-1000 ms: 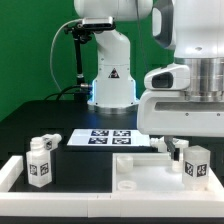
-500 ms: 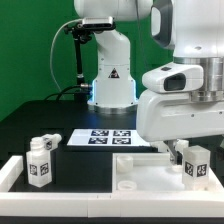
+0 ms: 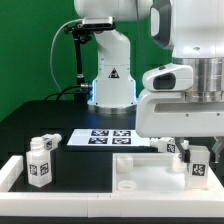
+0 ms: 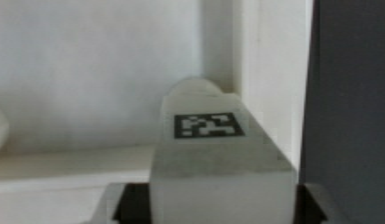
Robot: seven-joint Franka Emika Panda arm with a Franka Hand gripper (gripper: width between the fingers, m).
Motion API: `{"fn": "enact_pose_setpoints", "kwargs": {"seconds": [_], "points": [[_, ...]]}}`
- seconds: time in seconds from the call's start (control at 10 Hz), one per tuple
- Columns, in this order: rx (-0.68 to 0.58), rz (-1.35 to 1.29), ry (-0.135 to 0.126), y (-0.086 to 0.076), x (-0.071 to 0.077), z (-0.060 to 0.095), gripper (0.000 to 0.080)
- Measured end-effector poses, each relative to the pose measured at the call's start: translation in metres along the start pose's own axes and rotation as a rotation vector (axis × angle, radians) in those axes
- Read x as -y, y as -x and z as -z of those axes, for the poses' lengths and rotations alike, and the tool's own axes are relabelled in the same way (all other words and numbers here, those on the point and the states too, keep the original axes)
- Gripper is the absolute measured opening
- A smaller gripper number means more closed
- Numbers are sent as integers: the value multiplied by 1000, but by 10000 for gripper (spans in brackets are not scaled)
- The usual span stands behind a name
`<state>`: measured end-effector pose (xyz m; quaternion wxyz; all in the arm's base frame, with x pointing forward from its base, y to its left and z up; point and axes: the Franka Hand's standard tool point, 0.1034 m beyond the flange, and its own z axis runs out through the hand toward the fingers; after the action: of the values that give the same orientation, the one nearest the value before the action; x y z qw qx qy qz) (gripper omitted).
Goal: Assemble one leg
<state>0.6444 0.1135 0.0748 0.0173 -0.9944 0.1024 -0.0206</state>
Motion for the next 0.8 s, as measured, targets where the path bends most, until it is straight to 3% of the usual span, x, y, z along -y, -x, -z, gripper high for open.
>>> {"fn": "enact_pose_setpoints", "kwargs": {"seconds": [0.3, 0.5, 0.8], "points": [[34, -552, 28, 4, -2, 3, 287], [61, -883, -16, 2, -5, -1, 287], [64, -993, -19, 2, -5, -1, 287]]}}
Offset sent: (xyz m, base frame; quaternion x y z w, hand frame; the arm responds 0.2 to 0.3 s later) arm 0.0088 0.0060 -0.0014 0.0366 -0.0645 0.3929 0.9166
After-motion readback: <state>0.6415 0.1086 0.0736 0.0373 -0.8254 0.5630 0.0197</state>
